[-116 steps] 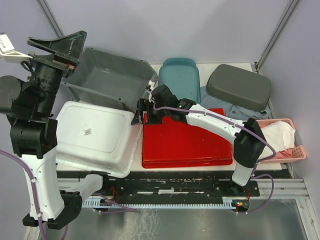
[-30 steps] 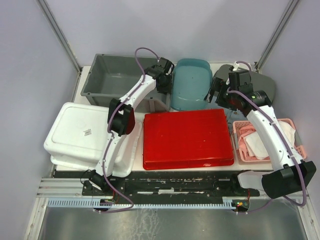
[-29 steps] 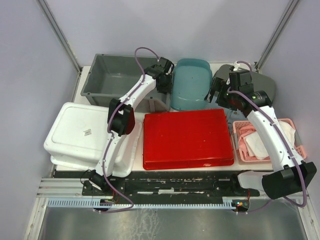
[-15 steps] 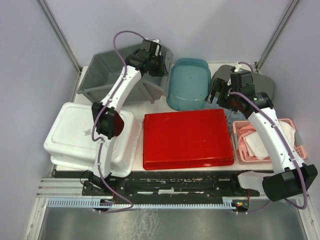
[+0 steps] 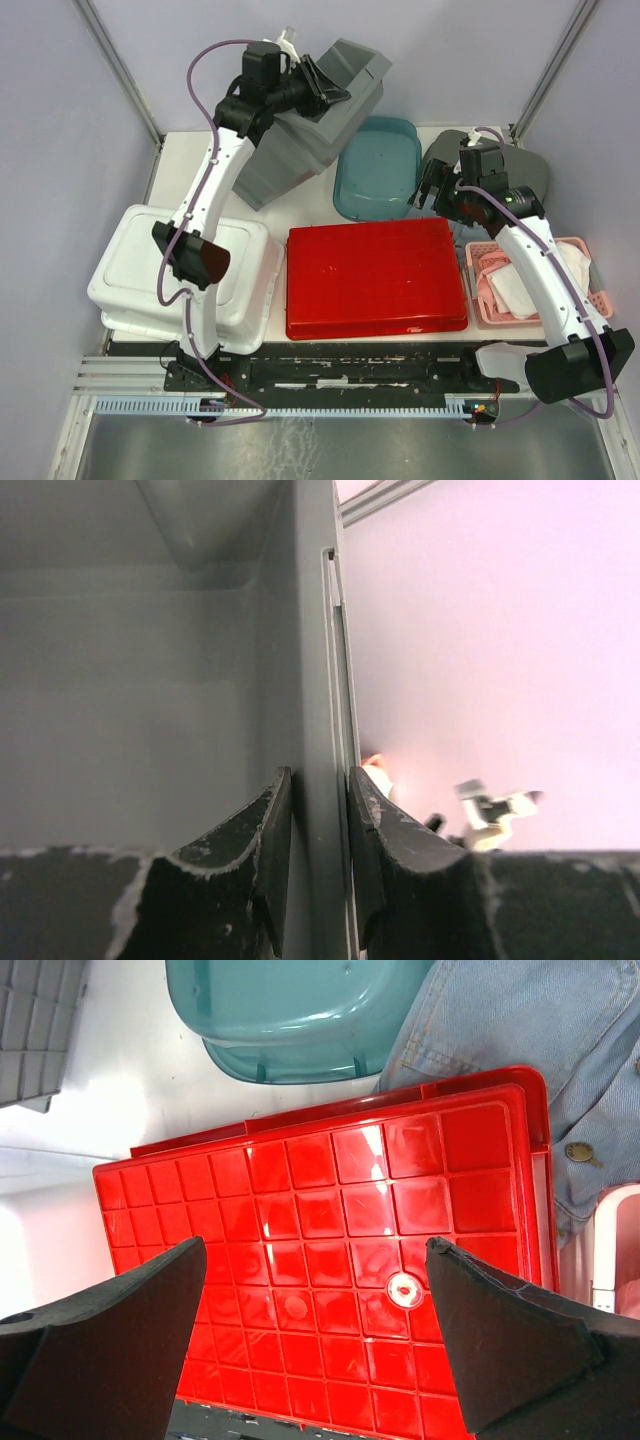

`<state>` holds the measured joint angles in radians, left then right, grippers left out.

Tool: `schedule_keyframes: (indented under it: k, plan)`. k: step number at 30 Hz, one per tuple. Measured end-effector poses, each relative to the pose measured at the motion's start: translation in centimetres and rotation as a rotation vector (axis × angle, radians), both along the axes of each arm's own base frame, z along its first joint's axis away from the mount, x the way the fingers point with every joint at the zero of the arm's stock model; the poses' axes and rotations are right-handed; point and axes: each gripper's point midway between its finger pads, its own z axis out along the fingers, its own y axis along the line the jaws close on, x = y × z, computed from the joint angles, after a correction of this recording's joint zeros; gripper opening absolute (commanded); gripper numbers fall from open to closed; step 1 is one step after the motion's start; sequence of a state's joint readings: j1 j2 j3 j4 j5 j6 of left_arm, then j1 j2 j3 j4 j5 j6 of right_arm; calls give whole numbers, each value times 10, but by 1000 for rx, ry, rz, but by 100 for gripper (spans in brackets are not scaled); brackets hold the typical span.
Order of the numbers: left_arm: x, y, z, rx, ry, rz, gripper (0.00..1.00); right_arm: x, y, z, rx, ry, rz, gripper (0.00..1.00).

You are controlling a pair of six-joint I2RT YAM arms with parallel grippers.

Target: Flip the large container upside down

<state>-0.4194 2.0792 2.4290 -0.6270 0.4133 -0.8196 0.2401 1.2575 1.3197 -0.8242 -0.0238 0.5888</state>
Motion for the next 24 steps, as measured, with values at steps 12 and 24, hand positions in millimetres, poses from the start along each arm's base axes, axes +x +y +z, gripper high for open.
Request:
schedule_keyframes:
  k: [12, 24]
  plan:
    - [31, 88, 65, -305, 38, 147, 3, -7, 0, -3, 12, 2, -3, 99]
    - [37, 186, 50, -298, 43, 243, 66, -7, 3, -5, 25, 6, 4, 99]
